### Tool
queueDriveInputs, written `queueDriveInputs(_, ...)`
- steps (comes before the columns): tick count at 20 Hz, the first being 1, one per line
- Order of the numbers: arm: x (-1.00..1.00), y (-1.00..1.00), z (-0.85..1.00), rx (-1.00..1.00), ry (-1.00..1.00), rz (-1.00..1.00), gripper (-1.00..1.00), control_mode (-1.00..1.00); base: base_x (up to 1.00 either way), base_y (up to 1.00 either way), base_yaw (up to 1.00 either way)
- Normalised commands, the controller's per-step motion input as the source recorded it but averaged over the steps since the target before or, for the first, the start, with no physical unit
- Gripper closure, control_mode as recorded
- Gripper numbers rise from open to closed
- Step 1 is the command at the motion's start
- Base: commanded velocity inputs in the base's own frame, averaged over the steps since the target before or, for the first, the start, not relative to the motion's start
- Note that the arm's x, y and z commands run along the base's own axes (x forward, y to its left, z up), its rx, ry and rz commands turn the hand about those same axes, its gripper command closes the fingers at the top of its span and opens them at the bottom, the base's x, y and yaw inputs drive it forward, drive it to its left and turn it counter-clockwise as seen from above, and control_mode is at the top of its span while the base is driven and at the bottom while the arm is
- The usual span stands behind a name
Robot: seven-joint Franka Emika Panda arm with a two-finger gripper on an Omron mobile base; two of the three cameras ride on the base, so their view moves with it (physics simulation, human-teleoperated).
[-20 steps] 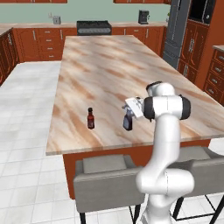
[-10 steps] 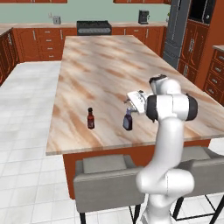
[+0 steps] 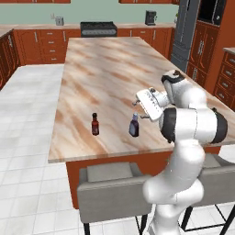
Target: The dining table condiment station is running low on condiment bottle. Refill the condiment station by opening the cabinet and taking the condiment bottle from the cabinet and placing it on the dining table.
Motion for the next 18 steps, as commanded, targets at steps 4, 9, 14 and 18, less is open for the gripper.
queueDriveInputs(4,-1.00,0.17,0.31,-0.20,-0.31,-0.09,-1.00,-1.00,0.00,0.00,0.00)
queueDriveInputs(9,-1.00,0.20,0.39,-0.29,-0.35,-0.09,-1.00,-1.00,0.00,0.00,0.00)
queueDriveInputs(14,-0.93,0.37,0.41,-0.38,-0.34,-0.07,-1.00,-1.00,0.00,0.00,0.00)
queueDriveInputs(18,-0.65,0.36,0.11,-0.35,-0.28,-0.01,-1.00,-1.00,0.00,0.00,0.00)
